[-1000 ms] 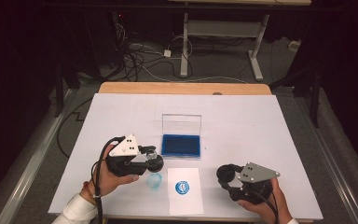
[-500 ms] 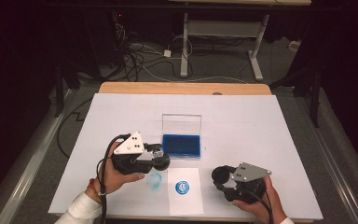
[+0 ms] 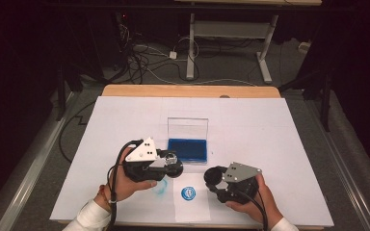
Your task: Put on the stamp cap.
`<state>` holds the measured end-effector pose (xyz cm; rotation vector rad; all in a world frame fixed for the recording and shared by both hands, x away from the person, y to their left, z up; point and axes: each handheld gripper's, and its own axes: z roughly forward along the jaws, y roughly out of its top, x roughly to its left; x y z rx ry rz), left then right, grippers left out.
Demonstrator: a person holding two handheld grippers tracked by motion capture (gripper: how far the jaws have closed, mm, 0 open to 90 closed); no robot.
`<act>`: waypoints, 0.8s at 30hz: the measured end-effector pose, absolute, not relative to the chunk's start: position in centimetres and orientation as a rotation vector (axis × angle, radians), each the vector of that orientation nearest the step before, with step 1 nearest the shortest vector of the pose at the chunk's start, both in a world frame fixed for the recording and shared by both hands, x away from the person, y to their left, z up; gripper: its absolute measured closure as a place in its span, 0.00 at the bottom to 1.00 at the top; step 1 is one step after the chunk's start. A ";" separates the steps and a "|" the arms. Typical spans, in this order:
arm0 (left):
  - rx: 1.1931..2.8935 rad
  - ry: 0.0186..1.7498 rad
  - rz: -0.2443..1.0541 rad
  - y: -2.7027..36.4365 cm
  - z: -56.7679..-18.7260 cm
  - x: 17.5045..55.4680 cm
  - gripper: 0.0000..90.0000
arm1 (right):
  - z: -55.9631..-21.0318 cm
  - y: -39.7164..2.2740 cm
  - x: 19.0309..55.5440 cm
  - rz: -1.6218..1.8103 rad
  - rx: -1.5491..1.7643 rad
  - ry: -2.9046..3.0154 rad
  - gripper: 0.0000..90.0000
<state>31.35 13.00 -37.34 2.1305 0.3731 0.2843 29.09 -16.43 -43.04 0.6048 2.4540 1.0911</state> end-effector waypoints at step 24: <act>2.084 0.362 0.235 11.9 -37.5 31.6 0.60 | -43.0 -10.9 30.2 1.184 0.512 2.500 0.43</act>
